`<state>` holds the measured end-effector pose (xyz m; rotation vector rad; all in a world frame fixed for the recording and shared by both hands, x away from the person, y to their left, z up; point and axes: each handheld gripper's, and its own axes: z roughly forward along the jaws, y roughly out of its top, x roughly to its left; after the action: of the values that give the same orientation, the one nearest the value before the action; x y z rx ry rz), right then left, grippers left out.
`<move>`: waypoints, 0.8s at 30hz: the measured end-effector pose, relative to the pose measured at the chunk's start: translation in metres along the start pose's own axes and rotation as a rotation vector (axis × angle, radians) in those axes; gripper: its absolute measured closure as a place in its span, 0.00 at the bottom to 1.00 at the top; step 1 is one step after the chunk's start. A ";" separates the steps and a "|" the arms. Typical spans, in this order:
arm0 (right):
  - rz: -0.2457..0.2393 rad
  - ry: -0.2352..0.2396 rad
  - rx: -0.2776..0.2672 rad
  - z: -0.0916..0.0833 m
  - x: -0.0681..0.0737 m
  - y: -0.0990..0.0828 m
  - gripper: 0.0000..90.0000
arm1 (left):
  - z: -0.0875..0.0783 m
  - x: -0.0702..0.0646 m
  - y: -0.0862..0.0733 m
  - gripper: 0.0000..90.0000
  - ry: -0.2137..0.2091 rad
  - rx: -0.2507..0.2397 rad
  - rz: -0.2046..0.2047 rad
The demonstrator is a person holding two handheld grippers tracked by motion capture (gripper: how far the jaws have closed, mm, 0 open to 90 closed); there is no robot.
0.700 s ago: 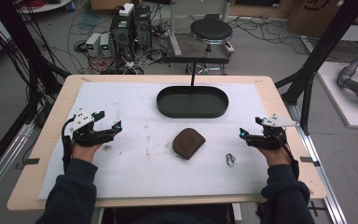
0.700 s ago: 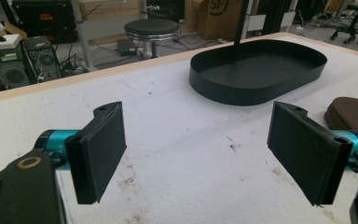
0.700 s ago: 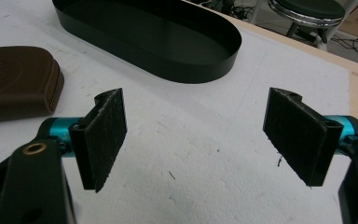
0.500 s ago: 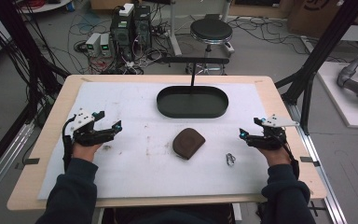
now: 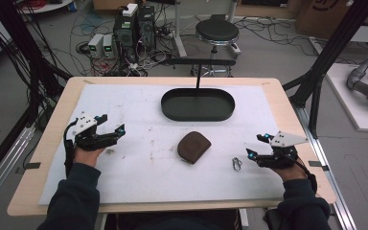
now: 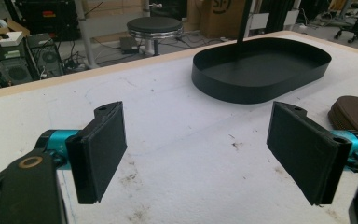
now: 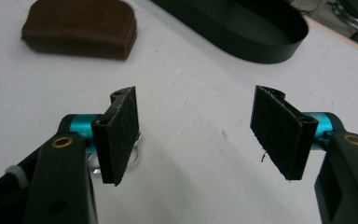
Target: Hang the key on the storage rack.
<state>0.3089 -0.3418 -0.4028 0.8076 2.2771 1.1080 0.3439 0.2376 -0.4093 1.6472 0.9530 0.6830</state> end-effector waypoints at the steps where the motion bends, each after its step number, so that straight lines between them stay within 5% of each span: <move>1: -0.001 0.009 0.007 -0.001 0.002 -0.003 0.35 | 0.000 0.000 0.000 0.22 0.000 0.001 -0.001; 7: -0.098 0.100 0.072 0.006 0.014 -0.011 0.35 | 0.004 -0.001 -0.001 0.22 -0.007 0.015 0.002; 10: -0.164 0.172 0.169 0.021 0.021 -0.014 0.49 | 0.005 -0.001 -0.002 0.22 -0.008 0.020 0.001; 16: -0.162 0.208 0.192 0.031 0.020 -0.018 0.66 | 0.004 0.000 -0.002 0.22 -0.005 0.024 -0.006; 23: -0.136 0.209 0.162 0.033 0.016 -0.014 0.70 | 0.003 -0.001 -0.003 0.22 -0.004 0.028 -0.003; 24: -0.135 0.210 0.164 0.034 0.016 -0.013 0.77 | 0.003 -0.001 -0.003 0.22 -0.003 0.028 -0.002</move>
<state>0.3155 -0.3191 -0.4354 0.6118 2.5828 0.9949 0.3451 0.2350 -0.4128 1.6707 0.9665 0.6685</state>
